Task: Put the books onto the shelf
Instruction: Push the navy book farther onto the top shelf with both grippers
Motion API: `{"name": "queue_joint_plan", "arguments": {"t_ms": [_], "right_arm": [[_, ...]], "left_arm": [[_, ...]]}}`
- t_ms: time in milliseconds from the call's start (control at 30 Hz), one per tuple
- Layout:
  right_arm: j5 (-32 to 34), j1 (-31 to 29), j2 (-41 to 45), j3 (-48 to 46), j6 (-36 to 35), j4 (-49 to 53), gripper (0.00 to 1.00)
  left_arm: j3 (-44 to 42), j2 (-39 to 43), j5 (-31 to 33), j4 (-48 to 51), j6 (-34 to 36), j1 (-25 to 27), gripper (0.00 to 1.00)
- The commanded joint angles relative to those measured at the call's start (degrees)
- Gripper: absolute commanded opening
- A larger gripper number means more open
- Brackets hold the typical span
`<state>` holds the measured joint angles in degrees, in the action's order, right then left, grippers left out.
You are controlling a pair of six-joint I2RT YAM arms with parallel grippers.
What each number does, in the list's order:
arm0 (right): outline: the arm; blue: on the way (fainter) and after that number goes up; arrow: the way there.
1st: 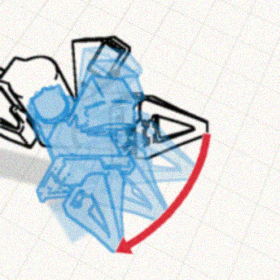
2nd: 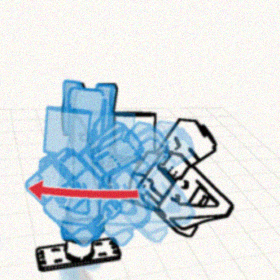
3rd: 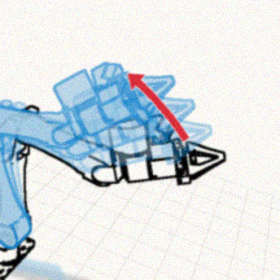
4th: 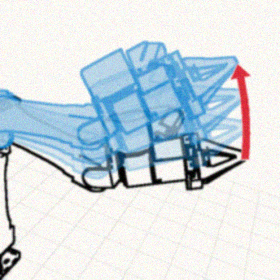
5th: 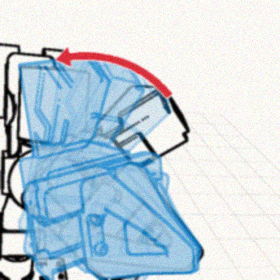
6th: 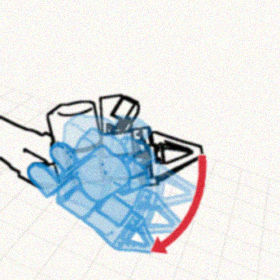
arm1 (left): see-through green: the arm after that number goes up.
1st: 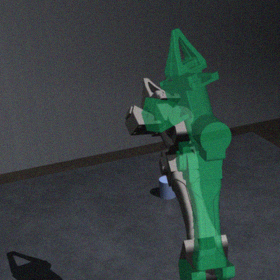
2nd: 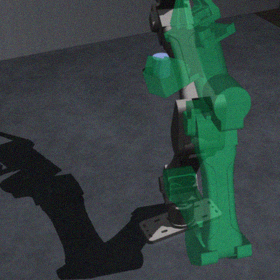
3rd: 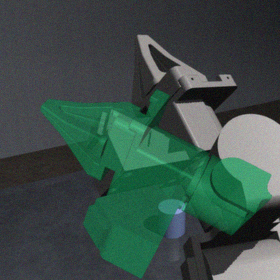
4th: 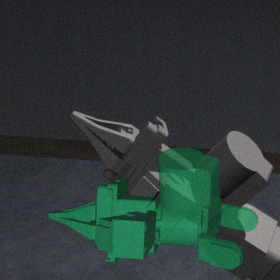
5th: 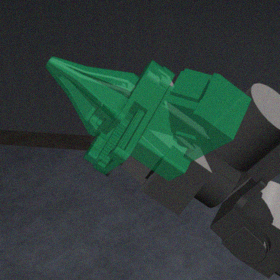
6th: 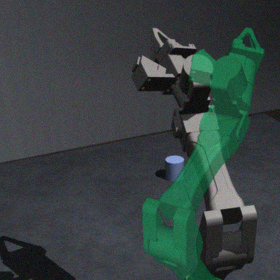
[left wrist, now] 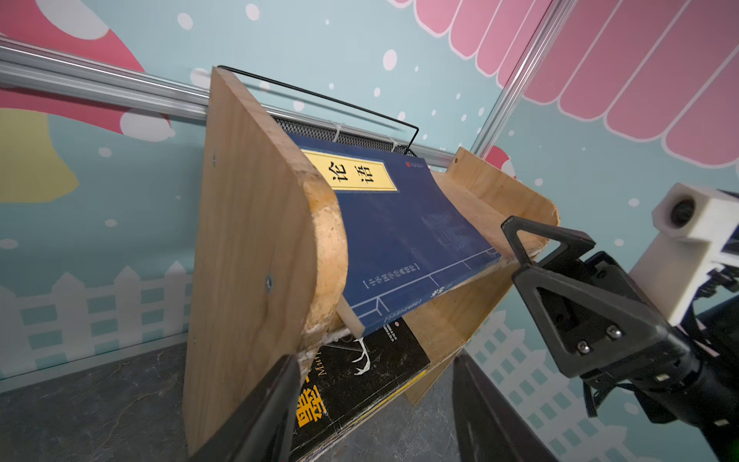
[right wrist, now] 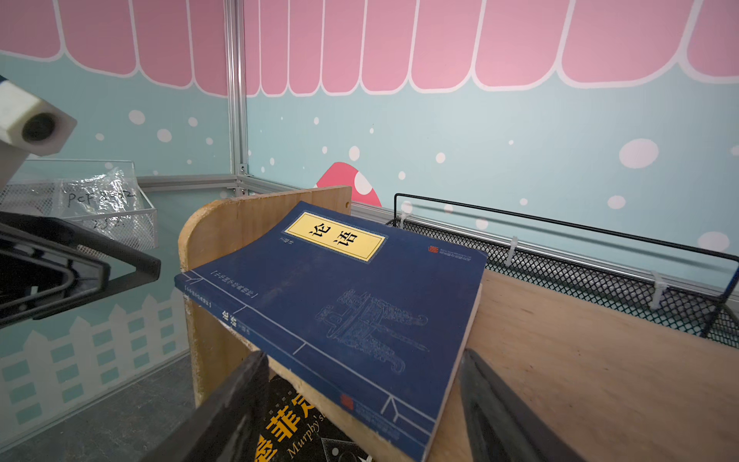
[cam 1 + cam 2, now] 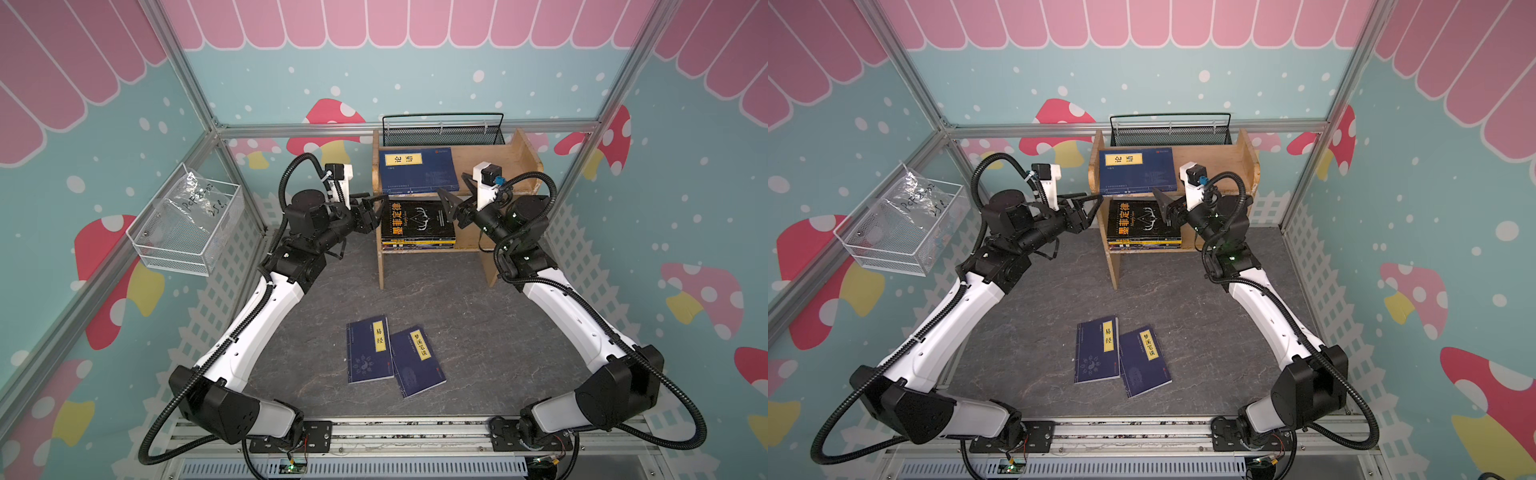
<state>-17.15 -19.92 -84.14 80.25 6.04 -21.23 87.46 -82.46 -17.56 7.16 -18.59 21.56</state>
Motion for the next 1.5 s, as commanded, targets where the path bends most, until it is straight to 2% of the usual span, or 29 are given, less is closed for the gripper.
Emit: {"name": "queue_joint_plan", "arguments": {"t_ms": [0,100,167,267,433,733,967,1300,1467], "right_arm": [[1.5,0.2,0.3,3.4,-4.9,1.1,0.80],[-1.7,0.2,-2.2,9.2,-5.8,7.5,0.82],[-2.8,0.3,-5.6,16.7,-5.3,17.3,0.82],[-0.5,0.2,-9.2,25.2,-3.2,28.4,0.82],[-0.9,0.2,-11.7,31.7,-0.6,36.7,0.83],[-5.7,0.3,-14.2,33.2,0.5,38.4,0.81],[-12.6,0.0,-14.6,31.8,2.6,38.1,0.74],[-11.8,-1.5,-12.3,27.8,2.7,35.9,0.72],[-9.1,-1.5,-11.5,27.2,0.5,35.9,0.78]], "left_arm": [[1.2,-0.9,-3.2,-1.5,2.9,-0.3,0.62],[1.1,-1.2,-3.0,-2.7,2.8,-0.3,0.62],[1.1,-1.4,-2.8,-3.0,2.9,-0.3,0.62],[1.0,-1.4,-3.0,-3.2,3.0,-0.3,0.62],[1.3,-1.6,-2.4,-3.7,3.4,-0.4,0.64],[3.0,-3.4,-5.7,-4.5,3.1,-1.6,0.65],[4.2,-4.6,-6.9,-4.7,2.6,-2.8,0.65],[6.0,-7.0,-7.2,-4.3,3.0,-4.2,0.55],[6.1,-7.6,-7.4,-4.9,2.9,-4.6,0.52]]}}
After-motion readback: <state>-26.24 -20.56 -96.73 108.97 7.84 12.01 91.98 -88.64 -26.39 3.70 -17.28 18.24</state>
